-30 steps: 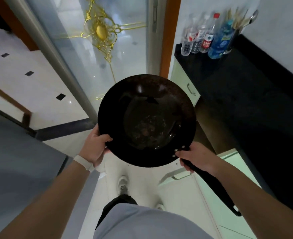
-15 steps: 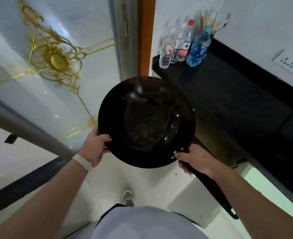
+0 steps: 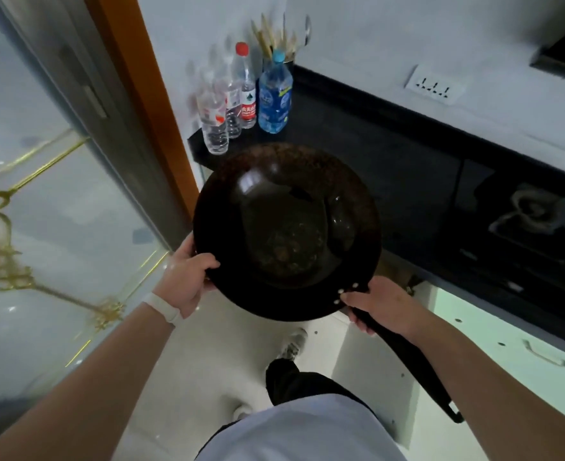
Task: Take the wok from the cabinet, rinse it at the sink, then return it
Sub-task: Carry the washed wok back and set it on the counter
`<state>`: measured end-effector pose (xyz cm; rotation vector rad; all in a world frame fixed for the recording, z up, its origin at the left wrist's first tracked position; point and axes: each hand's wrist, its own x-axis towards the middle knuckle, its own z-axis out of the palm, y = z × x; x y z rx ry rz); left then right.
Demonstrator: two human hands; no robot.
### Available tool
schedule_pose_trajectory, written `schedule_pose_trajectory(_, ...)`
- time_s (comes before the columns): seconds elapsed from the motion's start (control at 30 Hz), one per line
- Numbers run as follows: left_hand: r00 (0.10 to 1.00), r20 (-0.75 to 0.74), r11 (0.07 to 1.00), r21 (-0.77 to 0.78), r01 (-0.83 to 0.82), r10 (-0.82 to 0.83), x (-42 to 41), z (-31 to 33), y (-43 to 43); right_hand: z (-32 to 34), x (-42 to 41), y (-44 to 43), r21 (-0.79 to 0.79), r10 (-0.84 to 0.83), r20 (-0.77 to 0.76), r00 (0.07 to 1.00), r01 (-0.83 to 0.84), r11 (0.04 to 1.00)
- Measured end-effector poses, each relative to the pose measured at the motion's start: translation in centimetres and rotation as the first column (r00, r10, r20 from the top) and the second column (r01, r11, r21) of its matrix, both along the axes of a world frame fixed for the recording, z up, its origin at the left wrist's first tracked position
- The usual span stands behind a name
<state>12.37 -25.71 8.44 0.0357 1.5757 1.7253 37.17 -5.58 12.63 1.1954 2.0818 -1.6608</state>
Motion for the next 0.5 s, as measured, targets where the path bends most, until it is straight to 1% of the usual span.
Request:
schedule_pose_trajectory(0.23,0.991,-0.021,0.986,-0.105,0.126,-0.129,-3.3,0.5,10.8,-3.0,-1.5,8.2,-0.054,-0.109,-0.005,0.994,0.109,0.993)
schedule_pose_trajectory(0.4,0.975,-0.030,0.971,-0.108,0.214,-0.219,-5.3,1.4,18.7,-3.7,-3.0,15.1,-0.106,-0.181,-0.015,0.983,0.178,0.978)
schedule_pose_trajectory(0.5,0.974,-0.026,0.970,-0.103,0.222,-0.226,-5.9,1.7,22.8,-3.7,-3.5,18.9,-0.120,-0.208,-0.036,0.977,0.203,0.972)
